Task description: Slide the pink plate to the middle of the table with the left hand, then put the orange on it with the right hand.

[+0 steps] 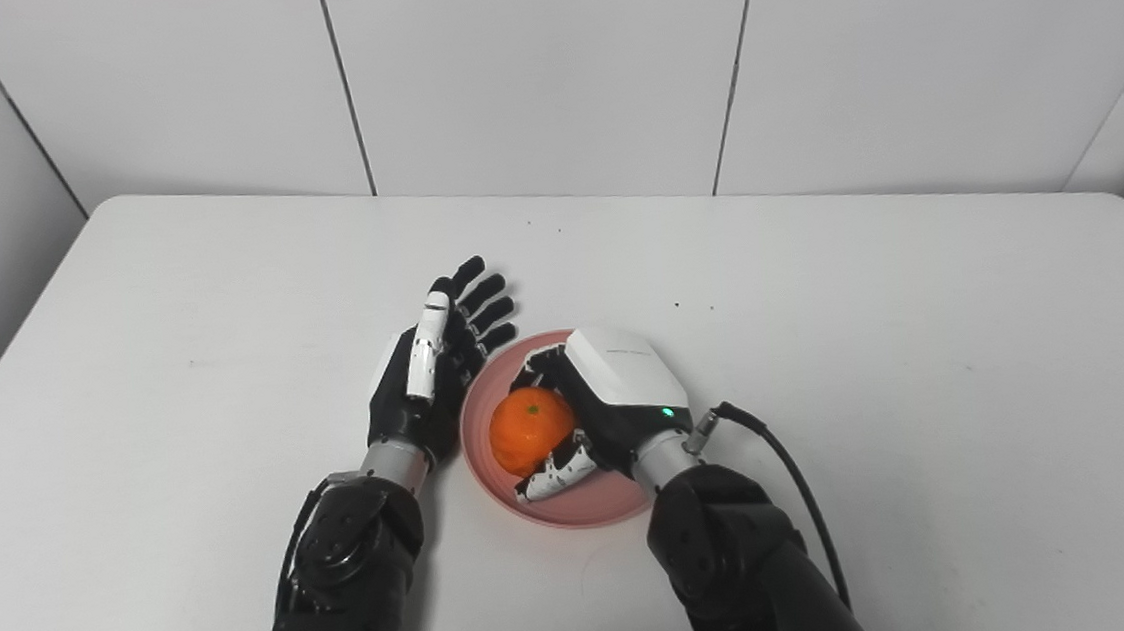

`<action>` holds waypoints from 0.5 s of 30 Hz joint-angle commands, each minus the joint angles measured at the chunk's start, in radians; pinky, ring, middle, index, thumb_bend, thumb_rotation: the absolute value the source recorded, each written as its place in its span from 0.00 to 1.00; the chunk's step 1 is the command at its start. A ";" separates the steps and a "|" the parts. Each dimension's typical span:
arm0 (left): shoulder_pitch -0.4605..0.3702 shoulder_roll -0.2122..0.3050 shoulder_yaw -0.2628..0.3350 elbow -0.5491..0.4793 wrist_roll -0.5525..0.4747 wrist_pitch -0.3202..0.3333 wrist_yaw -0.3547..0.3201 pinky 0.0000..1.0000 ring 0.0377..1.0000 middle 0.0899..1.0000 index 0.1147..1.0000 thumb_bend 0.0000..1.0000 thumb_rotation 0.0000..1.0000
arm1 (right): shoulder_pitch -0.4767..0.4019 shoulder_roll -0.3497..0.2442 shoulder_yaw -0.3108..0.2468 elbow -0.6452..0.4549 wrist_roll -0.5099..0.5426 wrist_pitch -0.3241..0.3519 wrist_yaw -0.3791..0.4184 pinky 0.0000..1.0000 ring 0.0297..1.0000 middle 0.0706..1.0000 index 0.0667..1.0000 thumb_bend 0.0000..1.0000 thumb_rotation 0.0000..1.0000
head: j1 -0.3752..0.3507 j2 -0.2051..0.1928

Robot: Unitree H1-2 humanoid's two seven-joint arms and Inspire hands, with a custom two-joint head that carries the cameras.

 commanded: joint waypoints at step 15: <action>0.000 0.012 0.007 -0.009 -0.016 -0.015 -0.025 0.86 0.88 0.88 0.88 0.41 1.00 | -0.037 0.003 -0.030 -0.082 -0.064 0.035 0.118 0.68 0.81 0.86 0.86 0.99 0.27 | -0.012 0.000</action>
